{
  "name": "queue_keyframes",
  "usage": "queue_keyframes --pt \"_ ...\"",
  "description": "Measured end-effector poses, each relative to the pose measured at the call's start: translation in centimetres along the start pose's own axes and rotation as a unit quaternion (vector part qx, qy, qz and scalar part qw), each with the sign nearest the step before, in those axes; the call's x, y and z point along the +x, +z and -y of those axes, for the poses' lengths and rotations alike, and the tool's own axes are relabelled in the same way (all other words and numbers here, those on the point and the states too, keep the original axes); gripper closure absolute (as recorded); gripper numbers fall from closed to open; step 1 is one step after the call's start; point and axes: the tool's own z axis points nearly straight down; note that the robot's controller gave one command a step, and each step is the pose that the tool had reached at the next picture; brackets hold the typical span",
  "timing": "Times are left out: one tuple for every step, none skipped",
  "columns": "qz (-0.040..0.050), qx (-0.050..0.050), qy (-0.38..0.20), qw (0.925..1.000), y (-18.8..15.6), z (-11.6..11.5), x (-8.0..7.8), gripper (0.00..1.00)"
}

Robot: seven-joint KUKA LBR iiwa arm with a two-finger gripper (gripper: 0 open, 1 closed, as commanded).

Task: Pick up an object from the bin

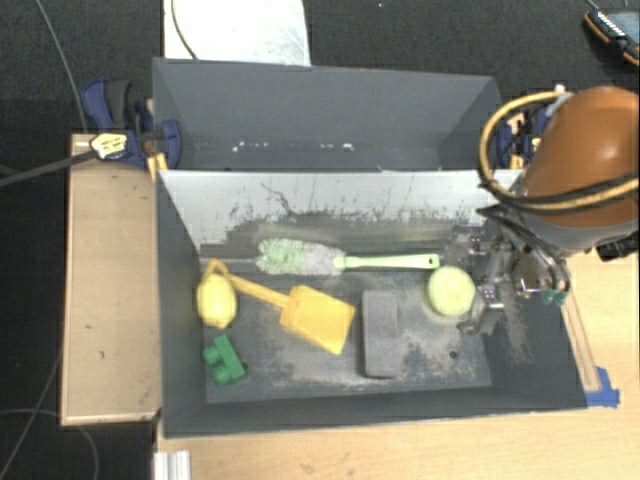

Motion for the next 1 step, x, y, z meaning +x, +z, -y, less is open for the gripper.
queue_keyframes --pt "0.0045 0.001 -0.001 1.0000 -0.45 -0.01 -0.15 0.00"
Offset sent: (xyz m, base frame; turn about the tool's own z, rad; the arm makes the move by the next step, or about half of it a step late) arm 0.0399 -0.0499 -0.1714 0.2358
